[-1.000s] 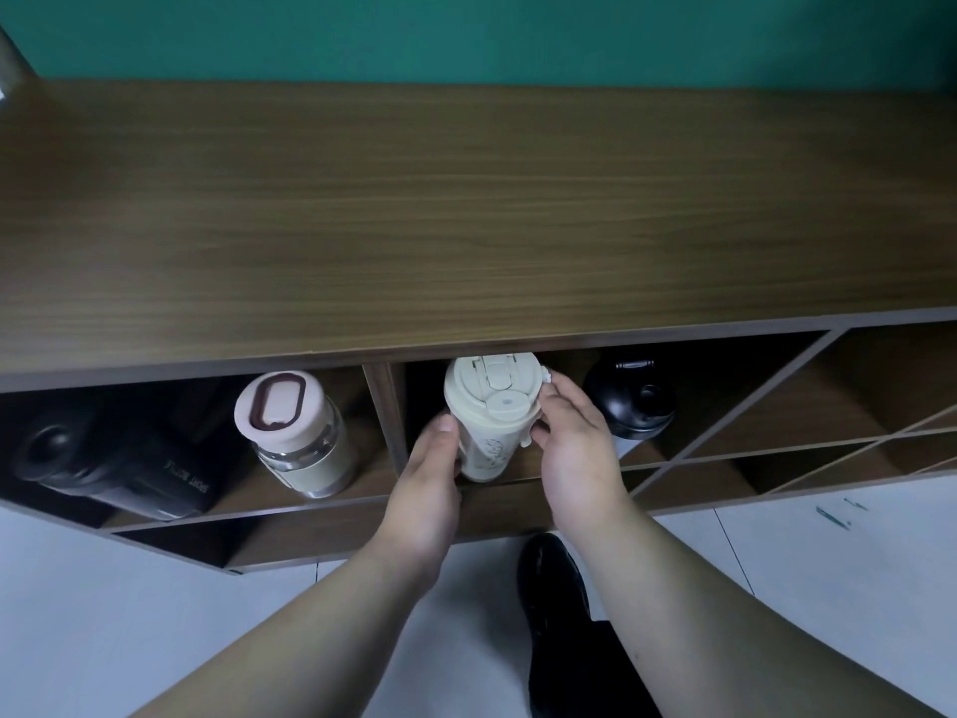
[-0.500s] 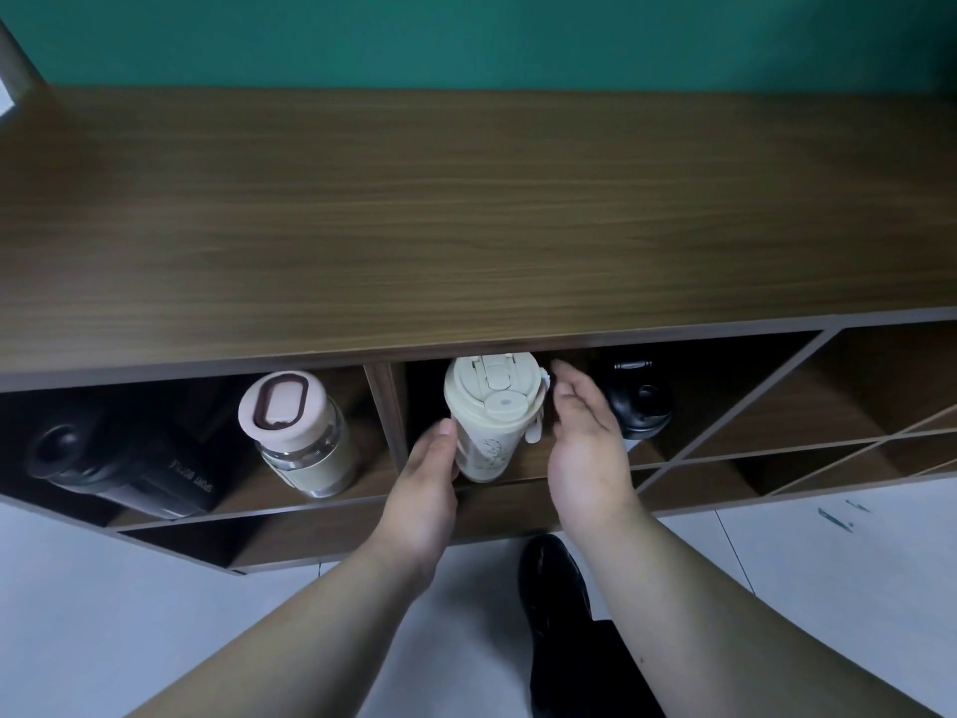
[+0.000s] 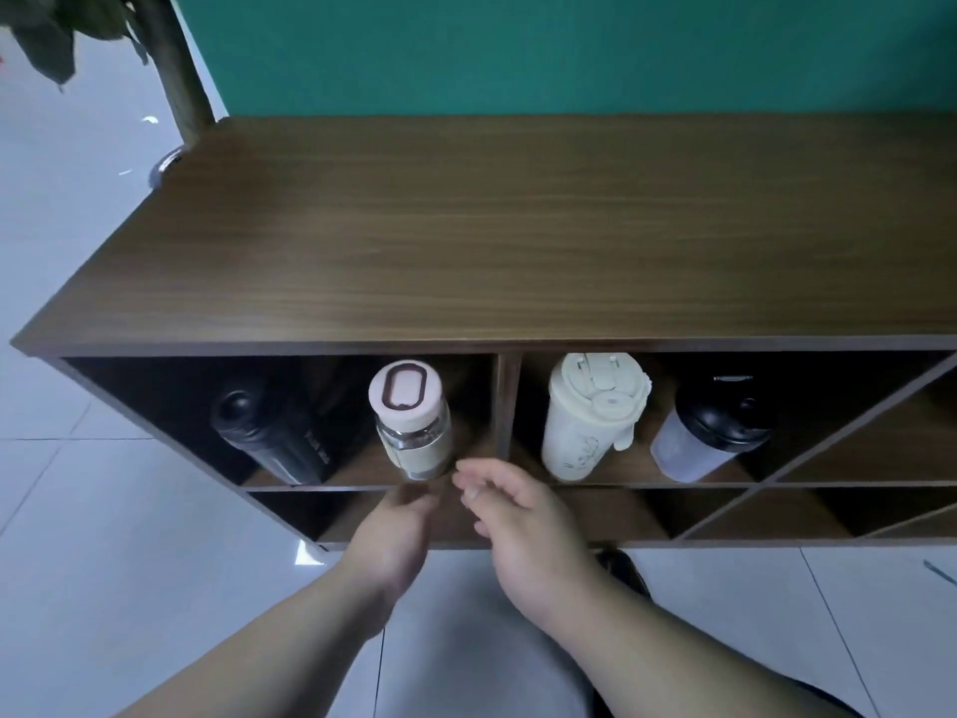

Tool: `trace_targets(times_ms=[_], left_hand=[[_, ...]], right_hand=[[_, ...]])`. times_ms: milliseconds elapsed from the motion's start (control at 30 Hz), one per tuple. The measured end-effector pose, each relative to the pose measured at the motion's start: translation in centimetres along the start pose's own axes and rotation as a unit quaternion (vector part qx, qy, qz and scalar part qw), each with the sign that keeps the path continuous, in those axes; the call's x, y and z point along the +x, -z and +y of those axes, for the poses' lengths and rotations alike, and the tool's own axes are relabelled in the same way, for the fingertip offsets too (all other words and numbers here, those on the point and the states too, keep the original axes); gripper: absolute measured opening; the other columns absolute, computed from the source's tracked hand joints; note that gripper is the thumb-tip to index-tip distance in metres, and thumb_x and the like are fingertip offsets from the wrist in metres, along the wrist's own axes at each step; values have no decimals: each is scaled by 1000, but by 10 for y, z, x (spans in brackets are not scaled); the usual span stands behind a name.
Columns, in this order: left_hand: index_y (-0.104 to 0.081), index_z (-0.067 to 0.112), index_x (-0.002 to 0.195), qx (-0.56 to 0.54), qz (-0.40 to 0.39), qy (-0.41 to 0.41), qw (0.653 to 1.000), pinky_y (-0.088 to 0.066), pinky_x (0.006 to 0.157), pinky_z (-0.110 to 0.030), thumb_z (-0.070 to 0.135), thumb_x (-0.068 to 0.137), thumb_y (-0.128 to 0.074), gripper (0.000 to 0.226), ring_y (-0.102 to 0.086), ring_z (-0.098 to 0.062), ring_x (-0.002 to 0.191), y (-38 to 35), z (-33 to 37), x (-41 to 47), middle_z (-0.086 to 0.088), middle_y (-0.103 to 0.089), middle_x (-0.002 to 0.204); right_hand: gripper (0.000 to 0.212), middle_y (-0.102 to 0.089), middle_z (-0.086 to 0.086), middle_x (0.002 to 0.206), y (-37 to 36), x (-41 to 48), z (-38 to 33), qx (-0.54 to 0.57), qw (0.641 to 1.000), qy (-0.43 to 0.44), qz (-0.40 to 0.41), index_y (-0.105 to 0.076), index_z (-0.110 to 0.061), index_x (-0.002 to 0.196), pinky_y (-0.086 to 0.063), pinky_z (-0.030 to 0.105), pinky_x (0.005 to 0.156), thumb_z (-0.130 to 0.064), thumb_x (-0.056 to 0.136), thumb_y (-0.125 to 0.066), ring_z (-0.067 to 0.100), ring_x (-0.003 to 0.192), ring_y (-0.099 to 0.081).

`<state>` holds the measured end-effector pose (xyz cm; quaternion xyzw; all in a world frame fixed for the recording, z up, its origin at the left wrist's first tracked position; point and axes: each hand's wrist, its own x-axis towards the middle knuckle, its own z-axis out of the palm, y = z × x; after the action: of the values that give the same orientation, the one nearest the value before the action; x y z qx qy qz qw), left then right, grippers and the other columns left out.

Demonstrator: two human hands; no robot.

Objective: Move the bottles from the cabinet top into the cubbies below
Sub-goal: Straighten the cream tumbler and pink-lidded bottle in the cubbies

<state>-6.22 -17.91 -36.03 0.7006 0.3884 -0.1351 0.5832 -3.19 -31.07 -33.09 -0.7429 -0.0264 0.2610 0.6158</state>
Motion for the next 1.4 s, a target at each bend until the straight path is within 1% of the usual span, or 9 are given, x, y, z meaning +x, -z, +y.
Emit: trace_targets(times_ms=[133,233,400,533,667,833,1133,1300,1400], left_hand=[[-59,24,118,-44,83,-38,995,-44,71,-29,32,100,-59,20,-59,-6,87,24,0,5,5,-69,103],[-58,31,135,-85,76,-54,992,-50,98,-39,41,102,-54,36,-62,-16,109,36,6,12,5,-69,120],[-49,43,151,-122,66,-50,989,-38,122,-50,72,75,-49,81,-53,-22,140,44,10,28,11,-56,153],[-48,40,153,-139,49,-45,988,-36,123,-50,59,96,-50,60,-50,-21,144,45,13,39,9,-54,156],[-51,41,150,-131,30,-49,990,-38,122,-49,59,95,-53,58,-54,-21,140,42,14,43,8,-60,151],[-60,43,128,-145,13,-57,988,-44,110,-40,40,107,-51,23,-62,-18,125,37,12,44,15,-70,123],[-42,34,157,-151,23,-35,988,-38,121,-47,50,103,-54,58,-55,-22,138,38,13,42,5,-59,150],[-61,32,134,-96,22,-28,995,-46,114,-48,46,102,-53,36,-62,-21,124,49,4,38,3,-69,131],[-67,31,121,-36,17,-4,999,-51,108,-46,35,101,-57,22,-65,-20,115,69,-14,34,6,-72,118]], right_hand=[[33,-60,-30,112,-30,26,-3,41,999,11,19,-59,-44,118,-38,19,96,-19,98,-51,-8,110,-56],[44,-50,-12,142,-47,47,-4,69,994,3,82,-46,-32,143,-29,23,105,-26,99,-49,6,130,-46],[38,-54,-5,143,-55,68,-8,141,978,4,155,-53,-23,140,-33,23,105,-25,103,-43,5,123,-47],[39,-55,-6,144,-60,80,-8,176,972,-14,157,-53,-23,140,-33,41,118,-29,102,-44,8,129,-49],[39,-58,-5,141,-62,85,-5,175,972,-22,153,-54,-23,138,-35,43,116,-32,100,-50,11,128,-52],[26,-64,-16,116,-62,87,-4,140,979,-18,150,-58,-34,125,-40,39,112,-32,100,-50,8,112,-60],[38,-59,-7,135,-59,87,-3,150,978,-23,142,-54,-24,137,-38,38,113,-32,100,-49,10,122,-55],[20,-61,-4,105,-64,64,-1,182,963,-59,190,-57,-23,118,-41,23,83,-22,99,-51,2,86,-55],[9,-67,2,97,-84,32,5,119,981,-116,105,-61,-18,95,-44,33,81,-19,97,-53,13,85,-59]])
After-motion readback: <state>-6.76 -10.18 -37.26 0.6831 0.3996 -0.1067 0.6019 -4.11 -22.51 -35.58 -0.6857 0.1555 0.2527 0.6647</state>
